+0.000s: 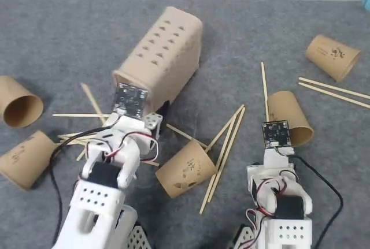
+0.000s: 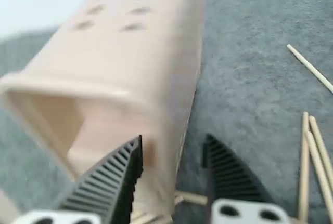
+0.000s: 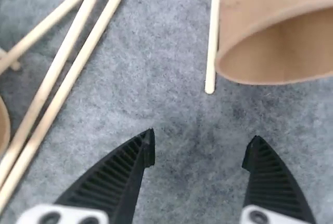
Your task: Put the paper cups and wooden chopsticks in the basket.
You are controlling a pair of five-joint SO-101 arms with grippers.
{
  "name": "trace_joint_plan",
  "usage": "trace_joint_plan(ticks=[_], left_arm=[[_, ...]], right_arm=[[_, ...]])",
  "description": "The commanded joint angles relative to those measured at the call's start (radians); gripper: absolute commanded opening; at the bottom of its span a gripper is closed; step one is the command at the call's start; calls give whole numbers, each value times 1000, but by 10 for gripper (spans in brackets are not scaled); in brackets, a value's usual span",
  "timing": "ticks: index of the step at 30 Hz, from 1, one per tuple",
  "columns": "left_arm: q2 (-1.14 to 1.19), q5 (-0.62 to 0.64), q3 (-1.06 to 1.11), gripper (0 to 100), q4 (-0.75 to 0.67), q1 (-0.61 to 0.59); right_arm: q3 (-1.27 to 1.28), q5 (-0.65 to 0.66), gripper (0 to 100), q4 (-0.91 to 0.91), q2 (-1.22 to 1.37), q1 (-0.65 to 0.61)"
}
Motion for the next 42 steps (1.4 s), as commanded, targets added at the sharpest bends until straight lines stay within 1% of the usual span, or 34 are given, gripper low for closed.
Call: trace_joint_plan(ticks=[1, 5, 8, 10, 13, 19, 23, 27, 31, 34, 39, 42], left_arm=[[-158, 103, -71, 199, 181, -3], [-299, 201, -111, 195, 358, -8], [-376, 278, -117, 197, 434, -8], [-391, 305, -117, 199, 433, -23], [-353, 322, -133, 200, 394, -75], [-141, 342, -213, 200, 376, -87], [-54, 347, -243, 200, 377, -91], [-51, 345, -251, 205, 405, -89], [-51, 350, -308, 267, 477, -89], [-41, 393, -374, 271, 482, -89], [-38, 400, -458, 271, 479, -75], [0, 400, -489, 271, 479, -46]], right_arm=[[17, 26, 270, -15, -15, 4], [17, 26, 272, -15, -15, 4], [17, 26, 271, -15, -15, 4], [17, 26, 271, -15, -15, 4], [17, 26, 271, -12, -15, 4], [17, 25, 271, -12, -15, 4], [17, 25, 271, -12, -15, 4], [17, 25, 271, -12, -15, 4], [17, 25, 271, -12, -15, 4], [17, 25, 271, -12, -15, 4], [17, 25, 270, -12, -15, 8], [17, 25, 270, -12, -15, 7]])
